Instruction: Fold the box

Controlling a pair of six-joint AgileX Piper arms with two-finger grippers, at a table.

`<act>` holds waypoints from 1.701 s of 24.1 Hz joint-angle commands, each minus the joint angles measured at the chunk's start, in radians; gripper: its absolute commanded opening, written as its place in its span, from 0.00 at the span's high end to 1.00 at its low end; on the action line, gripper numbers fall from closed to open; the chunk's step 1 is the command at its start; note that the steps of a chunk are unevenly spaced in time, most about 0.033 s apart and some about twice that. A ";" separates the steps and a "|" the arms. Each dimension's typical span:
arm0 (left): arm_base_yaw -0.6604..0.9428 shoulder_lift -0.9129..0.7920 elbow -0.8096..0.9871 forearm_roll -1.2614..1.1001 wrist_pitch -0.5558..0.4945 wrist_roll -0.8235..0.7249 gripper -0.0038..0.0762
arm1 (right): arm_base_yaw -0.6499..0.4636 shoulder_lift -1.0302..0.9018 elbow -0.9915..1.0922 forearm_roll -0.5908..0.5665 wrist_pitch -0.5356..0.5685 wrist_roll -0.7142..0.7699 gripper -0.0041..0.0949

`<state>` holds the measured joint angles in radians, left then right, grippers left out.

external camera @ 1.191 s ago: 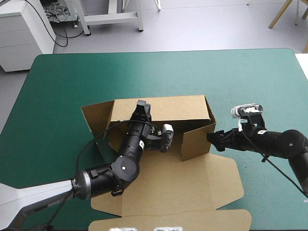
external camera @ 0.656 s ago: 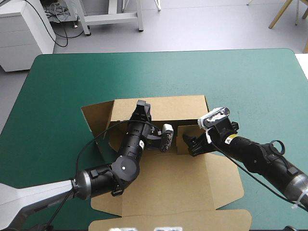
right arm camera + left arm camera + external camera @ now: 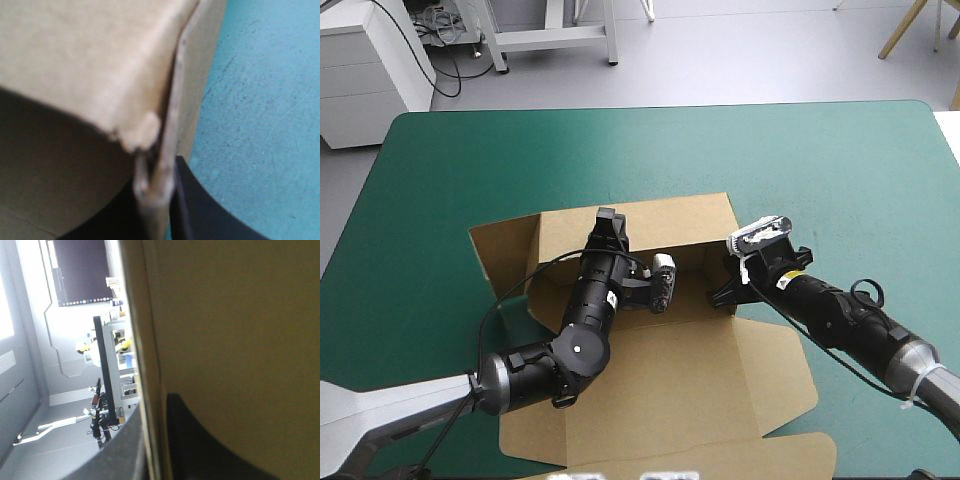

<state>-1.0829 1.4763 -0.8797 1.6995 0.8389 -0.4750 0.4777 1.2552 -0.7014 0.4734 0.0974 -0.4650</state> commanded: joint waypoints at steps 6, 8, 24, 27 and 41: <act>-0.008 -0.026 -0.020 0.115 0.014 -0.078 0.32 | 0.007 -0.022 -0.039 0.008 -0.035 0.019 0.97; -0.012 -0.026 -0.020 0.115 0.035 -0.078 0.30 | 0.007 -0.022 -0.039 0.008 -0.047 0.019 0.97; -0.172 -0.026 -0.031 0.117 0.211 -0.036 0.30 | -0.177 0.219 -0.364 -0.020 0.020 0.056 0.97; -0.172 -0.026 -0.031 0.117 0.211 -0.031 0.40 | -0.219 0.267 -0.433 -0.027 0.088 0.056 0.97; 0.106 -0.026 -0.524 -0.758 0.096 0.611 0.93 | -0.223 0.270 -0.437 -0.019 0.168 0.072 0.97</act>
<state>-1.0621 1.4866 -1.2383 1.1896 0.9135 -0.0124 0.2612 1.5632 -1.1028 0.4314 0.3052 -0.4120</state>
